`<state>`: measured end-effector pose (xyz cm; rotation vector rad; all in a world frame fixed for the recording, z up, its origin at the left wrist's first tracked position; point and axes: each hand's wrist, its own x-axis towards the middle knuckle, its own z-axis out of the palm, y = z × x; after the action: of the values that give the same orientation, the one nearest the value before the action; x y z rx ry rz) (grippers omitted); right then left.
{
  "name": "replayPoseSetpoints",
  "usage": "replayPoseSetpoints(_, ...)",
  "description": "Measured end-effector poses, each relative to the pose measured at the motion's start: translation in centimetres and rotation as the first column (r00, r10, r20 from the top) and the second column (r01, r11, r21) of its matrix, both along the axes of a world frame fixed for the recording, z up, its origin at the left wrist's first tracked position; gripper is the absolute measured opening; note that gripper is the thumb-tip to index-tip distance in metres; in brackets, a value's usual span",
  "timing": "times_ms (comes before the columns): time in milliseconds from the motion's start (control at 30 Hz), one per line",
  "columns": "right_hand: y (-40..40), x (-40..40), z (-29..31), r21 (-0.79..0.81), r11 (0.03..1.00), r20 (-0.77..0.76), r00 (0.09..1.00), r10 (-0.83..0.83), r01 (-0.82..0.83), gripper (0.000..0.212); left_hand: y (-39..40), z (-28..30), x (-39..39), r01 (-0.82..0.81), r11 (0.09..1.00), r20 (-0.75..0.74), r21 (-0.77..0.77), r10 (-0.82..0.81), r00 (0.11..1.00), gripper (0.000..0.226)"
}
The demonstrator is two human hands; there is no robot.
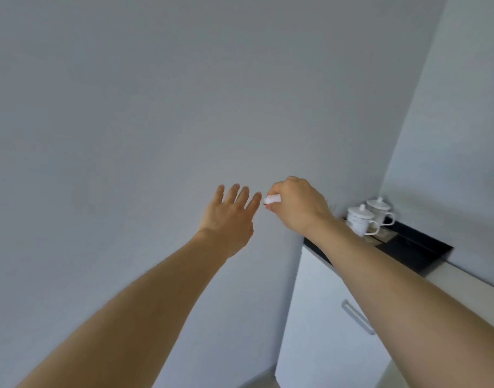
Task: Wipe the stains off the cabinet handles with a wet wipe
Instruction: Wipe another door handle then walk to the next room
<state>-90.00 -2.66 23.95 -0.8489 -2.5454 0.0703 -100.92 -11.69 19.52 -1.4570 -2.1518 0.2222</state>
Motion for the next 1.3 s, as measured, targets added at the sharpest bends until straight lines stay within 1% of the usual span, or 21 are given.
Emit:
replayPoseSetpoints(133,-4.5,-2.6,0.2,0.010,0.995,-0.023,0.995,0.099,-0.099,0.021,-4.9,0.7,-1.5,-0.080,0.997,-0.009,0.015,0.080,0.997,0.063)
replayPoseSetpoints(300,-10.2,-5.1,0.3,0.004,0.985,-0.025,0.985,0.173,-0.173,0.023,-11.8,0.8,-3.4,-0.168,0.986,-0.013,0.019,0.169,0.986,0.064)
replayPoseSetpoints(500,-19.0,-7.9,-0.6,-0.036,0.961,-0.018,0.961,0.274,-0.275,0.020,-22.6,0.1,-5.3,-0.296,0.955,0.005,0.014,0.296,0.955,0.063)
replayPoseSetpoints(700,-29.8,-12.0,-1.9,-0.066,0.898,-0.001,0.900,0.437,-0.436,0.019,-35.1,-0.5,-6.7,-0.445,0.895,0.001,0.025,0.445,0.895,0.064)
replayPoseSetpoints(833,-38.2,-14.8,-2.1,-0.051,0.816,-0.024,0.817,0.575,-0.576,0.020,-44.1,-0.9,-7.1,-0.566,0.824,0.018,0.033,0.566,0.824,0.063)
replayPoseSetpoints(967,-46.9,-17.0,-1.8,-0.009,0.712,-0.038,0.712,0.701,-0.702,0.021,-52.9,-0.9,-7.2,-0.688,0.725,0.024,0.046,0.687,0.726,0.064)
replayPoseSetpoints(1133,-57.9,-20.4,-0.6,0.010,0.544,-0.023,0.544,0.839,-0.839,0.023,-63.5,-0.2,-7.6,-0.818,0.569,0.039,0.084,0.818,0.574,0.063)
replayPoseSetpoints(1300,-69.2,-23.9,-0.5,0.014,0.351,-0.039,0.350,0.936,-0.936,0.023,-74.2,-0.4,-8.1,-0.924,0.375,0.065,0.067,0.923,0.379,0.063)
